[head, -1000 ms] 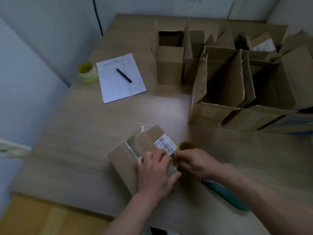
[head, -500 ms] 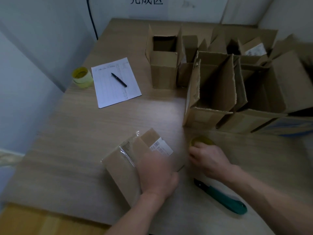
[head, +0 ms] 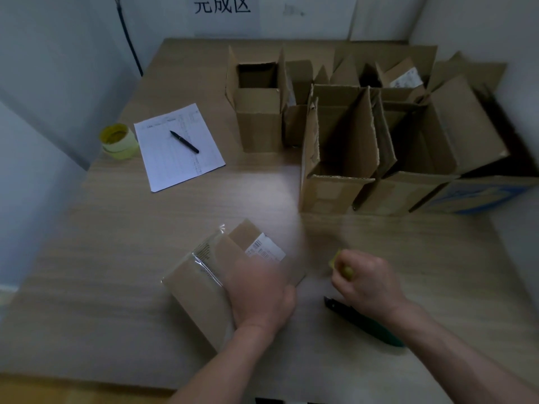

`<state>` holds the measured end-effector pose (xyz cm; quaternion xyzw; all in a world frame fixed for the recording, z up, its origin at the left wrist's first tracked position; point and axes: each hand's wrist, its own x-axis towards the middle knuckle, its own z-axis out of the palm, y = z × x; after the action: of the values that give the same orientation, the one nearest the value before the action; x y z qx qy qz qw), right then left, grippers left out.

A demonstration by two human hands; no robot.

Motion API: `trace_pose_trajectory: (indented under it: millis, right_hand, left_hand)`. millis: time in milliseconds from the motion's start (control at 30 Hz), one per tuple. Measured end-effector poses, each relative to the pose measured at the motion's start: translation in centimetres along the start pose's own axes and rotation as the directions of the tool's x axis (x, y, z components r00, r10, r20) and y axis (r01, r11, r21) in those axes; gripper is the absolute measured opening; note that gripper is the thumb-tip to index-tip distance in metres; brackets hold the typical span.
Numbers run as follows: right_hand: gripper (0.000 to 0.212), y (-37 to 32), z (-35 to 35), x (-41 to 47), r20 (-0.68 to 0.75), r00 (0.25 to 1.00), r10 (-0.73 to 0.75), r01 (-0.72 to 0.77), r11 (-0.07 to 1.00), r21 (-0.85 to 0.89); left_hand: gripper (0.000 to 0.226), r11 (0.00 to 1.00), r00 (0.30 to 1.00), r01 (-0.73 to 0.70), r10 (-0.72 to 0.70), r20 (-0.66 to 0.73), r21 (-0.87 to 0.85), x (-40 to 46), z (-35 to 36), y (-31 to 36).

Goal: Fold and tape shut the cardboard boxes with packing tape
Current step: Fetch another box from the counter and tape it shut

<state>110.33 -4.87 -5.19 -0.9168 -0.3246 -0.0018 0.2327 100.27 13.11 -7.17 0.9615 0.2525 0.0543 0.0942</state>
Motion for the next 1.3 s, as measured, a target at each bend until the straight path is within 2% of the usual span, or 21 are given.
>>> trace_pose_trajectory:
  millis: [133, 233, 333, 467, 733, 900, 1033, 1300]
  right_hand:
    - [0.031, 0.6, -0.5, -0.1, 0.022, 0.992, 0.125, -0.122, 0.987, -0.102]
    - [0.021, 1.2, -1.1, -0.1, 0.065, 0.964, 0.258, -0.25, 0.962, -0.109]
    - [0.014, 1.8, -1.5, -0.3, 0.115, 0.94, 0.322, -0.313, 0.945, -0.094]
    - [0.014, 2.7, -1.5, -0.6, 0.186, 0.911, 0.368, -0.355, 0.93, -0.1]
    - [0.012, 3.9, -1.6, 0.1, 0.194, 0.905, 0.378, -0.35, 0.923, -0.162]
    - [0.03, 3.8, -1.9, 0.4, 0.256, 0.882, 0.396, -0.389, 0.918, -0.078]
    - [0.024, 3.8, -2.0, 0.2, 0.208, 0.897, 0.39, -0.374, 0.921, -0.111]
    - [0.01, 3.7, -2.0, -1.4, 0.22, 0.87, 0.442, -0.441, 0.896, -0.06]
  left_hand:
    - [0.024, 1.0, 1.0, -0.002, 0.002, 0.008, -0.001, 0.0, 0.0, 0.0]
    - [0.022, 1.0, 1.0, -0.006, 0.006, -0.003, -0.014, 0.0, 0.1, 0.0]
    - [0.021, 1.0, 1.0, -0.011, 0.01, -0.016, -0.027, 0.0, 0.1, -0.1]
    - [0.021, 0.999, 1.0, -0.018, 0.017, -0.022, -0.033, 0.0, 0.2, -0.1]
    - [0.019, 0.997, 0.998, -0.035, 0.032, -0.051, -0.063, -0.1, 0.4, -0.2]
    - [0.021, 0.997, 0.998, -0.04, 0.037, -0.058, -0.062, -0.1, 0.4, -0.2]
    - [0.022, 0.998, 0.998, -0.039, 0.037, -0.044, -0.05, -0.1, 0.4, -0.2]
    - [0.021, 0.997, 0.998, -0.046, 0.043, -0.049, -0.058, -0.2, 0.2, -0.2]
